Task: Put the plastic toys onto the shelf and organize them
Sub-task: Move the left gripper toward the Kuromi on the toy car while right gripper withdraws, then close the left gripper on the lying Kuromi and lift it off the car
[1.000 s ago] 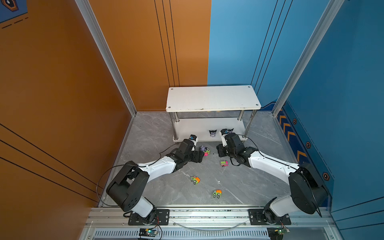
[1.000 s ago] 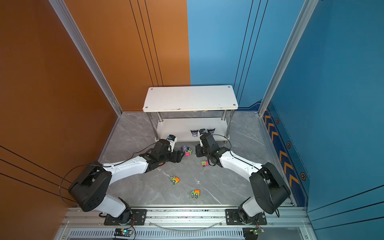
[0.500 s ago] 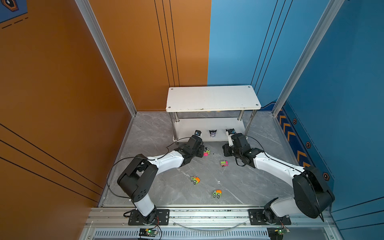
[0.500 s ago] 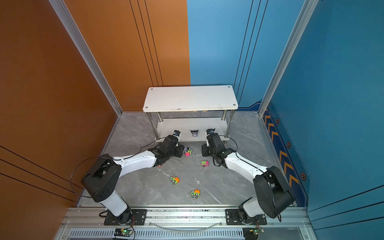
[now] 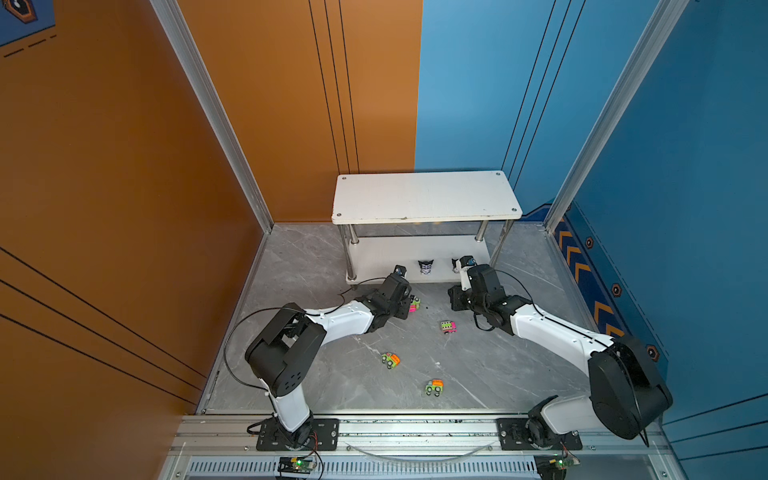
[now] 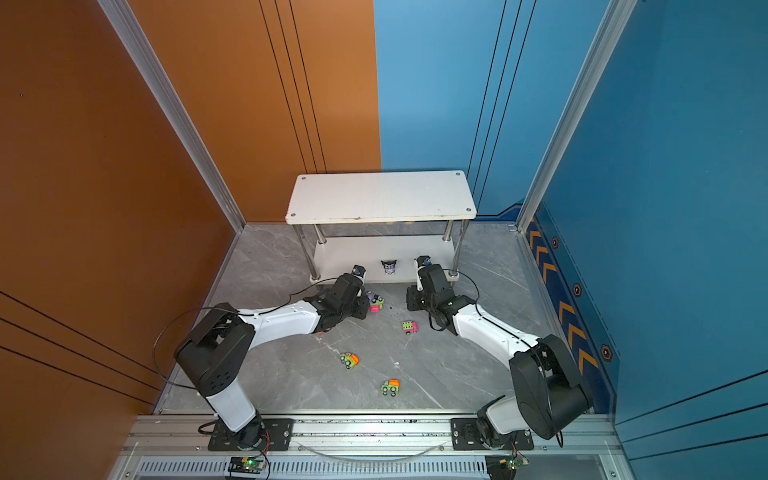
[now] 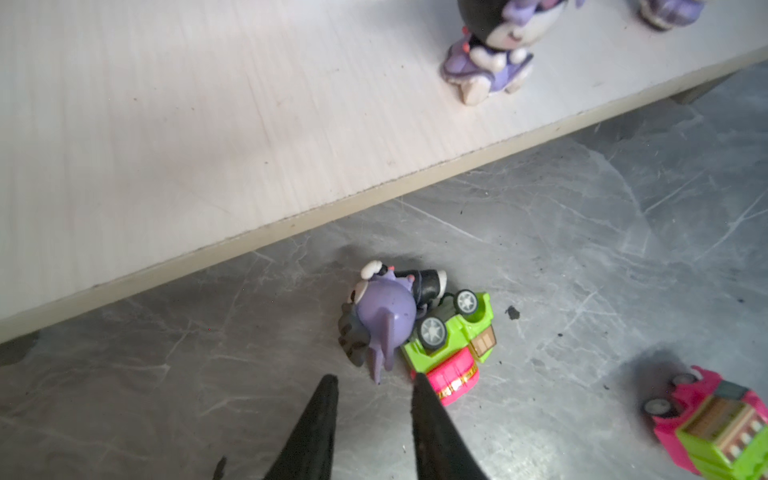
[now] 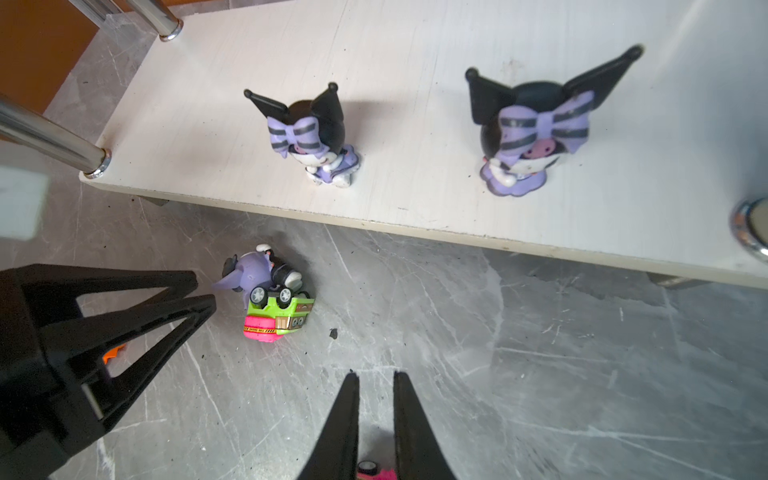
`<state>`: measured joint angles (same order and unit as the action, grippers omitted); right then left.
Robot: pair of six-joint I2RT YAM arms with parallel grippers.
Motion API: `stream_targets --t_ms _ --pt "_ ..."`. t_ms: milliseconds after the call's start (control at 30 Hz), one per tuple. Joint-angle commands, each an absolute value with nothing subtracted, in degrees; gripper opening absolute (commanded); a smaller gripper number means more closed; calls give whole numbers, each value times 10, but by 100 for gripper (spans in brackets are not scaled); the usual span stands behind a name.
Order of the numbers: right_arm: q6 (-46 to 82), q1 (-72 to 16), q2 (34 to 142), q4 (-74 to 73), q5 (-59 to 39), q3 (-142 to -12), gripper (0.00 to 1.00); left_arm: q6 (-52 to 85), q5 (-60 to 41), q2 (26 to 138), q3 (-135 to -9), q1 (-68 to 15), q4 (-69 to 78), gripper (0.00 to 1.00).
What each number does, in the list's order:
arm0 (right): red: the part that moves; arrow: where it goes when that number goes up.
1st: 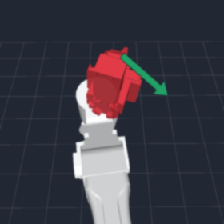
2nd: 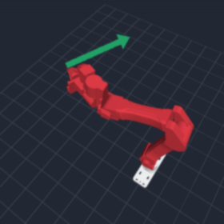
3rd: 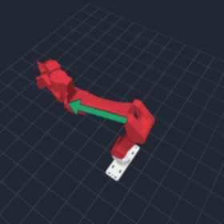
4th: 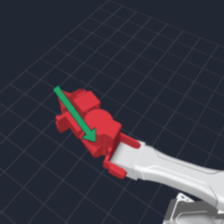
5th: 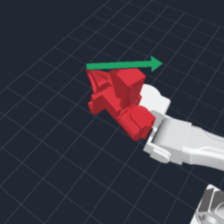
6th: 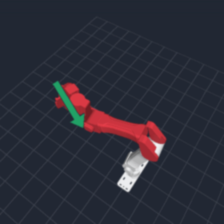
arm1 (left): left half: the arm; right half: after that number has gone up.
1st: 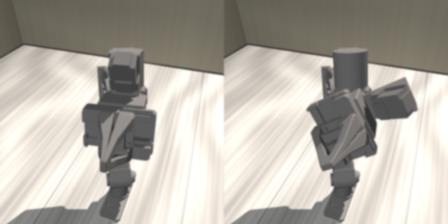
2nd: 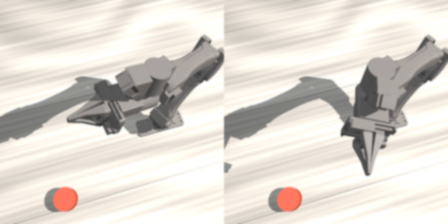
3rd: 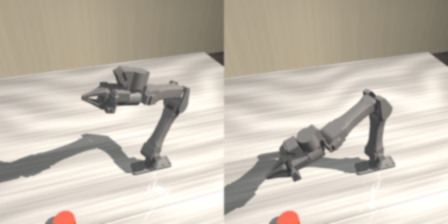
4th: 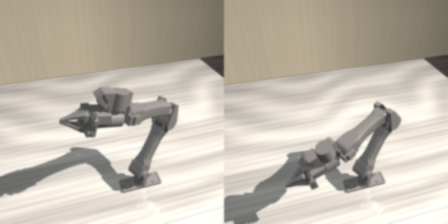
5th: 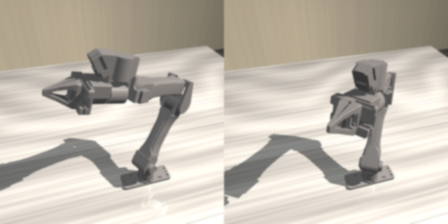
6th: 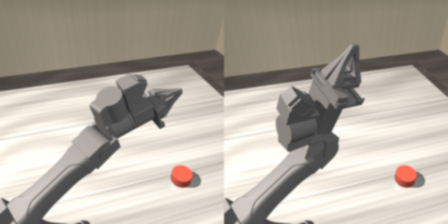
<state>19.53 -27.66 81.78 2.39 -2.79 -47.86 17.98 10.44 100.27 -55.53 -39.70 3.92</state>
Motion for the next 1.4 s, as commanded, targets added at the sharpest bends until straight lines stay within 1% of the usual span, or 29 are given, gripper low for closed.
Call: stream_targets --t_ms 0,233,367,500,567,700,767,1133,1367 --pt "192 -271 800 33 -29 -467 18 179 92 1011 -580 -393 33 27" --pt "193 -268 799 31 -29 -459 18 178 81 1025 -606 -392 32 24" --pt "186 -265 794 35 -26 -459 18 177 78 1026 -607 -391 30 19" --pt "180 -256 784 40 -25 -462 18 174 76 1026 -606 -389 21 17" --pt "180 -253 781 40 -26 -460 18 173 76 1025 -603 -388 18 17" --pt "182 -250 780 40 -29 -457 18 175 75 1022 -594 -387 18 28" --pt "183 -250 781 40 -31 -457 18 176 71 1022 -594 -387 19 29" --pt "184 -247 785 40 -33 -459 18 186 60 1034 -577 -382 28 28" --pt "185 -247 786 40 -33 -458 18 187 53 1043 -587 -380 31 21"
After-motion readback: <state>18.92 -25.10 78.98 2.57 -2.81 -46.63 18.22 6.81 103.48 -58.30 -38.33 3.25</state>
